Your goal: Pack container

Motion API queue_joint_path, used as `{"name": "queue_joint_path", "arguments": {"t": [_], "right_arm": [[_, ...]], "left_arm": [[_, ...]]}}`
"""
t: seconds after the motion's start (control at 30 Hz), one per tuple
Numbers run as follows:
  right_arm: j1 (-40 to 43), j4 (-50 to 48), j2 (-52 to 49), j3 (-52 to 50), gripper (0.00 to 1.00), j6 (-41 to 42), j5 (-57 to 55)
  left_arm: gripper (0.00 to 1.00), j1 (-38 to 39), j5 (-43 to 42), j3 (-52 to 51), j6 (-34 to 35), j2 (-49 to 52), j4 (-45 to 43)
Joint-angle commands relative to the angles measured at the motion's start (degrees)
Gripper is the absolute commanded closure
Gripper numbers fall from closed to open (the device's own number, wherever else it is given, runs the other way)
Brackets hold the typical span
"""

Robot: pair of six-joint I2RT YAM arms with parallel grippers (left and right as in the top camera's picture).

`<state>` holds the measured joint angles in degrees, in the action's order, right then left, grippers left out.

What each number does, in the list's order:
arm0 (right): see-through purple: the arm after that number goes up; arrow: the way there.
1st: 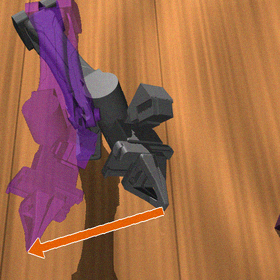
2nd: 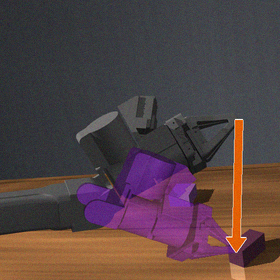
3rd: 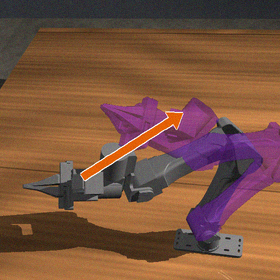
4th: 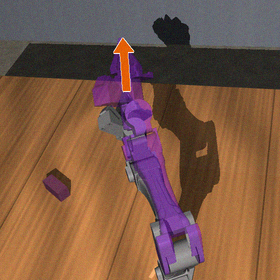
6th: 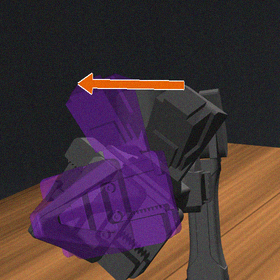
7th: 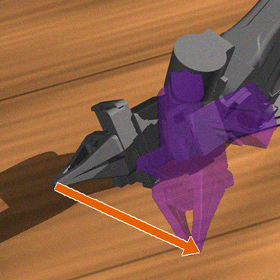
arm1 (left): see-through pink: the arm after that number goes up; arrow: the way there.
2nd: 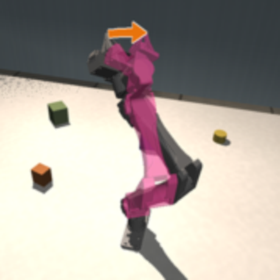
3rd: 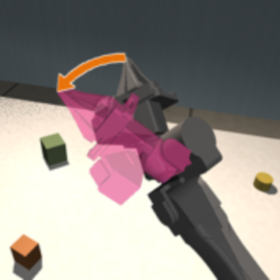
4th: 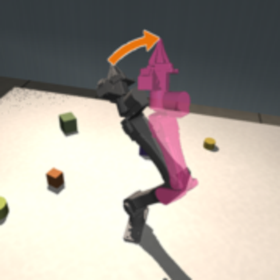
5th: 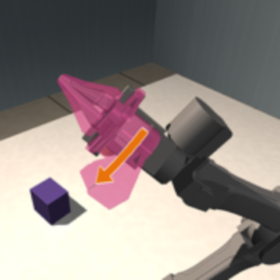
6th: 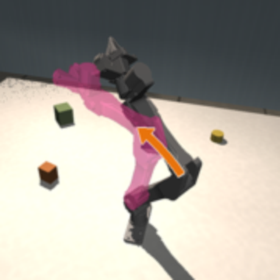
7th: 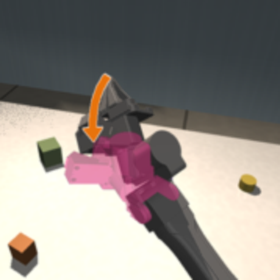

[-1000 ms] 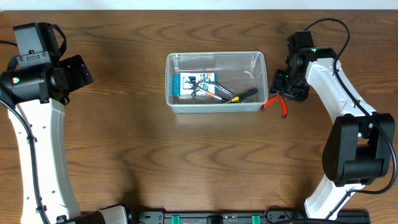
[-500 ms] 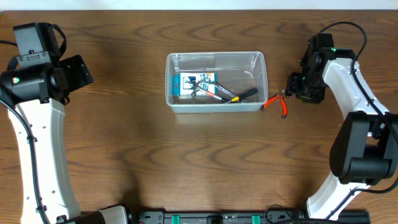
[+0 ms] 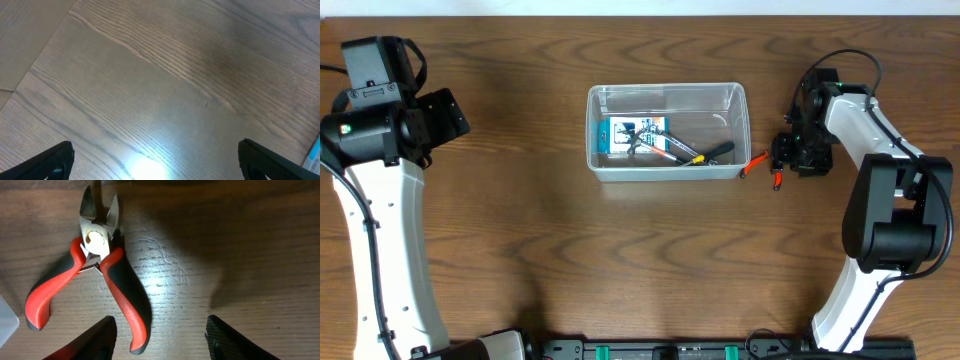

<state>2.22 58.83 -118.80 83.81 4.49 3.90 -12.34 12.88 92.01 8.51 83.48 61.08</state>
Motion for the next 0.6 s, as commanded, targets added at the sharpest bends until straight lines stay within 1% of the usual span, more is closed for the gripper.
{"name": "queue_joint_path", "arguments": {"t": [0.0,0.23,0.37,0.57], "right_arm": [[-0.3,-0.2,-0.5,-0.2,0.39,-4.2,-0.9],[-0.4,-0.9,-0.6,-0.3,0.4,-6.1,-2.1],[-0.4,-0.9,-1.4,-0.3,0.4,-8.9,-2.4],[-0.9,-0.9,-3.0,-0.3,0.39,-9.5,-2.4]], "left_arm": [[0.02,-0.2,0.9,0.1,-0.9,0.1,0.0],[0.02,-0.2,0.9,0.1,-0.9,0.1,0.0],[0.02,-0.2,0.9,0.1,-0.9,0.1,0.0],[0.02,-0.2,0.9,0.1,-0.9,0.1,0.0]]}}
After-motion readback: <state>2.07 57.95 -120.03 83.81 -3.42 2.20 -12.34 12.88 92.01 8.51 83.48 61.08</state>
